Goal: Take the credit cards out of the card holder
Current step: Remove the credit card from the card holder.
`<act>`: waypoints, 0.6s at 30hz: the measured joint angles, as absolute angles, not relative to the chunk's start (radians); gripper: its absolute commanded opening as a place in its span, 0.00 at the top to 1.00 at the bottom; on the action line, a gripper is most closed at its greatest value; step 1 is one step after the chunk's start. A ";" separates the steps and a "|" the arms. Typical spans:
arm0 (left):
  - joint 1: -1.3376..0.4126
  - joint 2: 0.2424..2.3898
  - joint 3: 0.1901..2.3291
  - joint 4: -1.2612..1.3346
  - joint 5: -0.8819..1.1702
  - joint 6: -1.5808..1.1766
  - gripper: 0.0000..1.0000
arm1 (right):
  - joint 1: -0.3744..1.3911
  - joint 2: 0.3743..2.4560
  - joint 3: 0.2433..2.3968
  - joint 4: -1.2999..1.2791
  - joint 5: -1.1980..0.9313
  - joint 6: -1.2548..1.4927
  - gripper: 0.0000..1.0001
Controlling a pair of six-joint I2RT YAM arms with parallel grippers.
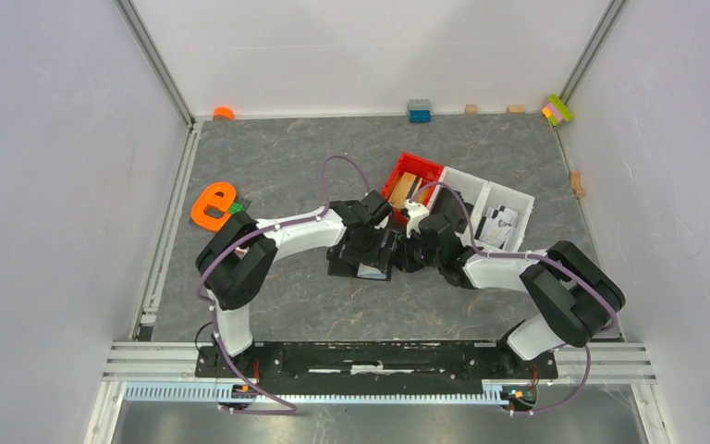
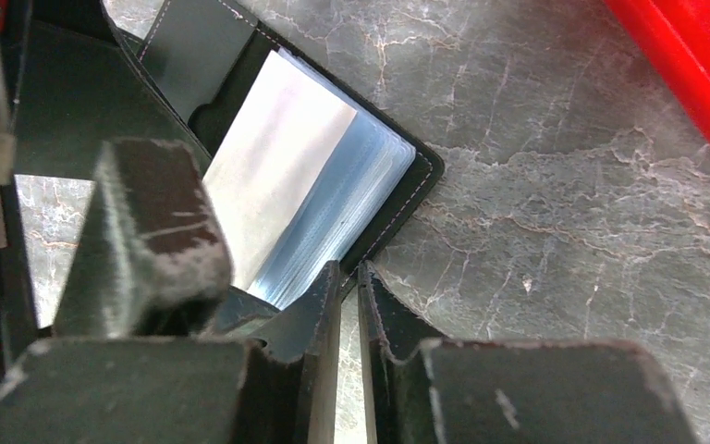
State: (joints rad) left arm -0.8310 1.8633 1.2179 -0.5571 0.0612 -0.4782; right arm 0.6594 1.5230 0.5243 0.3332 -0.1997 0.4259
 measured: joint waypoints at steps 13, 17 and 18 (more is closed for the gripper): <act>-0.853 1.904 1.273 -0.630 -0.017 -0.479 0.57 | 0.662 1.344 0.455 0.327 -0.039 0.432 0.89; -0.852 1.908 1.280 -0.638 -0.015 -0.479 0.65 | 0.662 1.334 0.450 0.327 -0.016 0.434 0.88; -0.852 1.908 1.280 -0.637 -0.013 -0.479 0.68 | 0.662 1.335 0.450 0.327 -0.016 0.434 0.87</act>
State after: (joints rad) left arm -0.8520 1.9083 1.2800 -0.6373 -0.0132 -0.4789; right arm 0.6621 1.3346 0.4500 0.3267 -0.0162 0.4335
